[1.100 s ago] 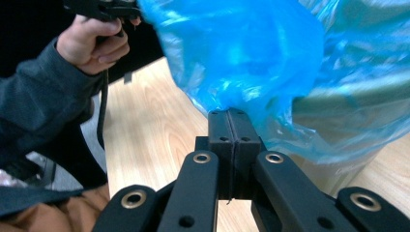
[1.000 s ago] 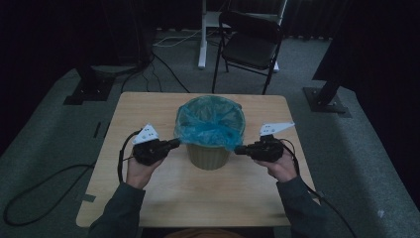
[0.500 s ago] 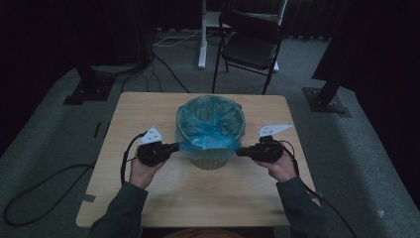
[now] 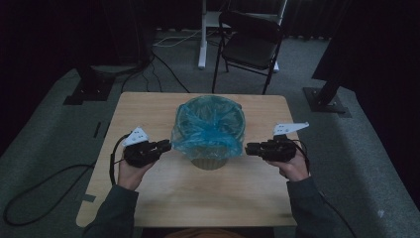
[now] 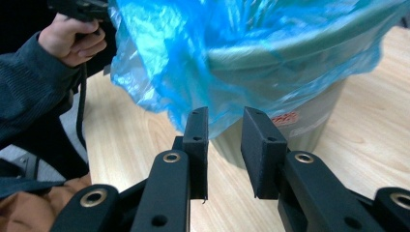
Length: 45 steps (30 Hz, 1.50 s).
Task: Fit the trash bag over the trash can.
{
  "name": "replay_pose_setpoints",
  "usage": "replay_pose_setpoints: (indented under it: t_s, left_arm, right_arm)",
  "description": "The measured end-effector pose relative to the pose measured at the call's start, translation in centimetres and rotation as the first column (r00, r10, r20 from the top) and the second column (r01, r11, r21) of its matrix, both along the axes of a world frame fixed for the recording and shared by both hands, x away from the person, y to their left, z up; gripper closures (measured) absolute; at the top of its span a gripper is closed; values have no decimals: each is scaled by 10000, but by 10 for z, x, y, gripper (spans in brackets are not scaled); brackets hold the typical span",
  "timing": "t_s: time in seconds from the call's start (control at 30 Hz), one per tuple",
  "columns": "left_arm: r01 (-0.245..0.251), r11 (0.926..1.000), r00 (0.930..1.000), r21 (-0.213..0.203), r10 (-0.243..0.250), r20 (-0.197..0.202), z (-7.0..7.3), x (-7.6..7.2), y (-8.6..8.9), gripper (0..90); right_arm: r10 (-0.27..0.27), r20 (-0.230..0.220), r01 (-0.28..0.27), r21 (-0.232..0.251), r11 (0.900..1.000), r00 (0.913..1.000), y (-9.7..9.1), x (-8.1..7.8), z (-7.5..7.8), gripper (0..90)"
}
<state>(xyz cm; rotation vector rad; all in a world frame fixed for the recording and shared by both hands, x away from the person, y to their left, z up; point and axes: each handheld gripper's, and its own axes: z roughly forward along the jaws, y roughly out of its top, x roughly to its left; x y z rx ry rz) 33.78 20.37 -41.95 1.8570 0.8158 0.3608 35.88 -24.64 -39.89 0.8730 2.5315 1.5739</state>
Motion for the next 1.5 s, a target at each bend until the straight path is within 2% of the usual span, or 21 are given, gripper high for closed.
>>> replay_pose_setpoints:
  t_s: [0.17,0.37,0.5,0.63,0.77,0.93,0.97,1.27,1.5]
  left_arm:
    - [-230,9995,9995,-223,235,224,8,-1,5,743]
    - [-355,9981,9985,-507,375,389,17,-4,12,725]
    - [-269,9977,9984,-620,299,489,24,-2,8,706]
    - [-98,9976,9985,-682,135,536,30,4,-6,694]
    - [230,9984,9989,-512,-209,412,25,6,-21,691]
    - [674,9964,9974,-516,-660,283,17,2,-28,689]
    - [779,9962,9968,-395,-770,233,14,0,-31,689]
    - [986,9951,9951,-41,-986,-56,1,-4,-36,673]
    - [1045,9942,9939,269,-1035,-393,-10,0,-43,670]
  right_arm:
    - [-364,179,360,256,9990,9992,-2,2,9,739]
    - [-552,502,526,529,9972,9972,6,4,21,767]
    - [-657,600,620,609,9962,9960,11,7,25,779]
    - [-856,671,799,835,9933,9941,17,11,29,790]
    - [-733,632,682,791,9945,9953,25,12,27,777]
    - [-312,579,269,733,9969,9978,30,8,22,768]
    - [-205,536,165,738,9971,9984,31,7,20,766]
    - [495,215,-502,368,9981,9985,39,-1,3,754]
    - [735,-114,-734,104,9973,9972,44,0,-8,754]
